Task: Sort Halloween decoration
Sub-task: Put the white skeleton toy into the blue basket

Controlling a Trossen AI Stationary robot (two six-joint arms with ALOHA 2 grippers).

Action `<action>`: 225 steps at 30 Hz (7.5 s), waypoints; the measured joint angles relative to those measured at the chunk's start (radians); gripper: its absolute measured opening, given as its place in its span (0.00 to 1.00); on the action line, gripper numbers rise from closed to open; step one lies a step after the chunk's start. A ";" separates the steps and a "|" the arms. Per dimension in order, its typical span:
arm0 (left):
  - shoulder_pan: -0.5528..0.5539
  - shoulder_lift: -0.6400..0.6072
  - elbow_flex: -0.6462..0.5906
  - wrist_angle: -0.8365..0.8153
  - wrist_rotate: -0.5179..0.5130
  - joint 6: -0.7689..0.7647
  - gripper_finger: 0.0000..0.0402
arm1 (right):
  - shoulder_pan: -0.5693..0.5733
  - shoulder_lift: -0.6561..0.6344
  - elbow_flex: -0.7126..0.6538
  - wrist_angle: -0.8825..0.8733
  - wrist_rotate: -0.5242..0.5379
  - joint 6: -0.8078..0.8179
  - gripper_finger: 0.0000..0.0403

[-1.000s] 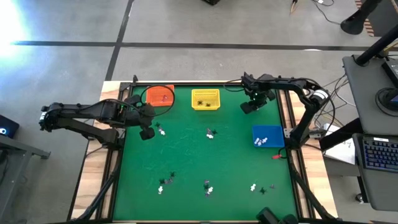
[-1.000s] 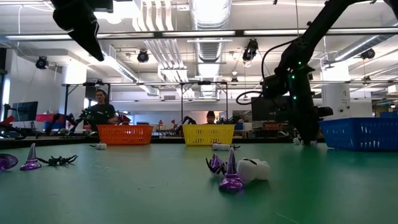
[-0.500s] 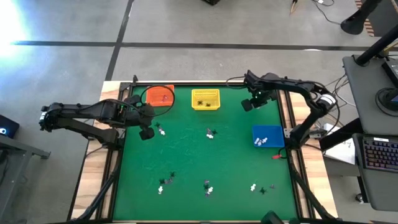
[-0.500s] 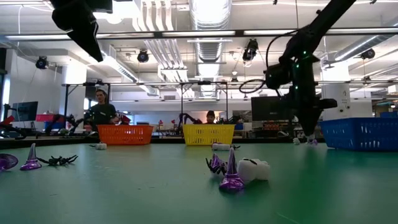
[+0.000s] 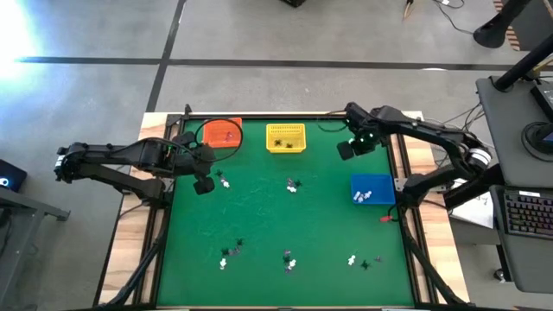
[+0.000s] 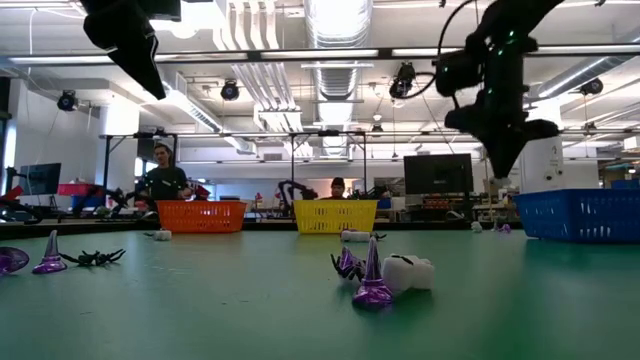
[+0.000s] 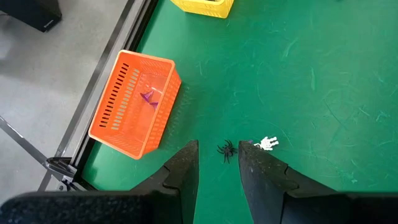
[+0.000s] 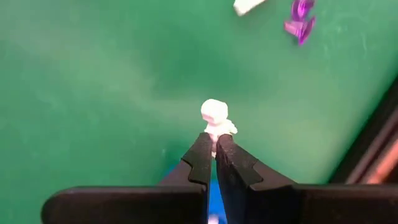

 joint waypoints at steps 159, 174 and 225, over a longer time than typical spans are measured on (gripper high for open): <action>0.000 -0.021 0.000 -0.034 0.060 -0.004 0.24 | -0.052 0.200 -0.223 0.183 -0.130 0.104 0.04; 0.000 -0.038 0.000 -0.034 0.081 -0.007 0.24 | -0.053 0.087 -0.193 0.180 -0.140 0.108 0.03; -0.006 -0.039 0.001 -0.004 0.137 -0.001 0.24 | 0.320 -0.027 -0.172 0.002 -0.103 0.324 0.07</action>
